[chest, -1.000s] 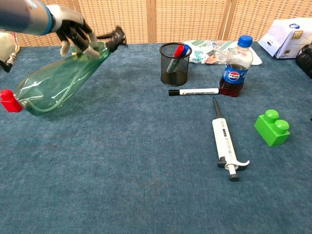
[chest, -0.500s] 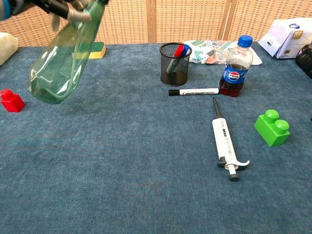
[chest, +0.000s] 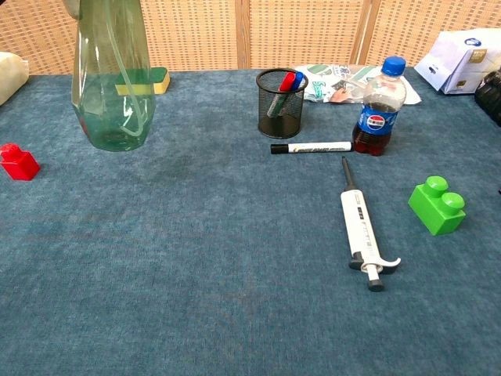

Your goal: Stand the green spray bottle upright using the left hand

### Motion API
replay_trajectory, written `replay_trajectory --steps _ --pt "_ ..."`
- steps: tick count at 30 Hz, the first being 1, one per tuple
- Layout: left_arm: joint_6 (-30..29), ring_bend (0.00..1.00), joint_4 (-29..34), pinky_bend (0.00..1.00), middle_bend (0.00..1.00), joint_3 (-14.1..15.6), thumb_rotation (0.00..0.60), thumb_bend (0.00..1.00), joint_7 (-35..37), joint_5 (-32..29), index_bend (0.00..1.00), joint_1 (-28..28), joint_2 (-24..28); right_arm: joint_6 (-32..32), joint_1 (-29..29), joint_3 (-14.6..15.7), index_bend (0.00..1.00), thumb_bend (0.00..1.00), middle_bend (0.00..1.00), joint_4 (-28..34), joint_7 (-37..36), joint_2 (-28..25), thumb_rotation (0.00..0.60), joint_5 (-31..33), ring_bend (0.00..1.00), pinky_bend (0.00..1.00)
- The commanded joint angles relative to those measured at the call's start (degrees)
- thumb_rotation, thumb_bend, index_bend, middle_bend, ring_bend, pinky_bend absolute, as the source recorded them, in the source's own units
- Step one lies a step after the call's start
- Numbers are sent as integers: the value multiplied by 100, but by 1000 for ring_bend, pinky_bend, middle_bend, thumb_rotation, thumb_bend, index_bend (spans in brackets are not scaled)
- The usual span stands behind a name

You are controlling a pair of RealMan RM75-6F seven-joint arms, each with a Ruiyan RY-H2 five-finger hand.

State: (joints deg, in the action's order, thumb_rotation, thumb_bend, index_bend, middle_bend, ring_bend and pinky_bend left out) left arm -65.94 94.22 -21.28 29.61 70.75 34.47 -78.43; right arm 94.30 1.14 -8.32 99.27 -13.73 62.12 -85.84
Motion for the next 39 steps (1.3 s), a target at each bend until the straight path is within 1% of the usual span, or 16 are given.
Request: replay_trajectory --steps 1,3,9,12,18,23,26,32,39 --pt "-257 465 -247 628 450 116 590 474 718 338 510 -219 -169 -16 -11 -6 172 551 229 -7 -3 11 600 12 54 116" --pt "-320 463 -337 639 449 179 585 475 966 451 510 -274 -225 -37 -23 -7 172 552 229 -12 -3 19 600 20 53 116" --pt "-538 456 -720 605 444 473 566 475 1769 924 509 -428 -431 -81 -48 -9 171 553 229 -25 10 47 600 45 53 117" --pt "-629 454 -936 603 439 583 561 474 2031 1082 509 -463 -554 -74 -40 -5 170 552 229 -21 13 51 600 55 53 117" --pt "-779 453 -1327 630 438 843 555 474 2386 1378 508 -516 -808 -59 -9 8 170 552 229 -17 4 52 600 88 53 117" --pt "-890 453 -1620 636 439 1013 546 474 2549 1574 510 -531 -1001 -56 2 8 171 553 229 -17 -19 49 600 102 54 117" --pt "-1042 453 -1856 638 438 1128 546 473 2516 1761 510 -535 -1160 -69 6 11 171 552 229 -26 -53 57 600 120 54 117" --pt "-1233 453 -2200 639 438 1289 546 474 2500 1918 512 -566 -1456 -69 19 10 170 551 229 -49 -104 66 600 142 53 117" --pt "-1397 454 -2476 639 438 1455 544 473 2460 2070 514 -598 -1666 -59 39 14 170 551 229 -61 -155 63 600 146 54 117"
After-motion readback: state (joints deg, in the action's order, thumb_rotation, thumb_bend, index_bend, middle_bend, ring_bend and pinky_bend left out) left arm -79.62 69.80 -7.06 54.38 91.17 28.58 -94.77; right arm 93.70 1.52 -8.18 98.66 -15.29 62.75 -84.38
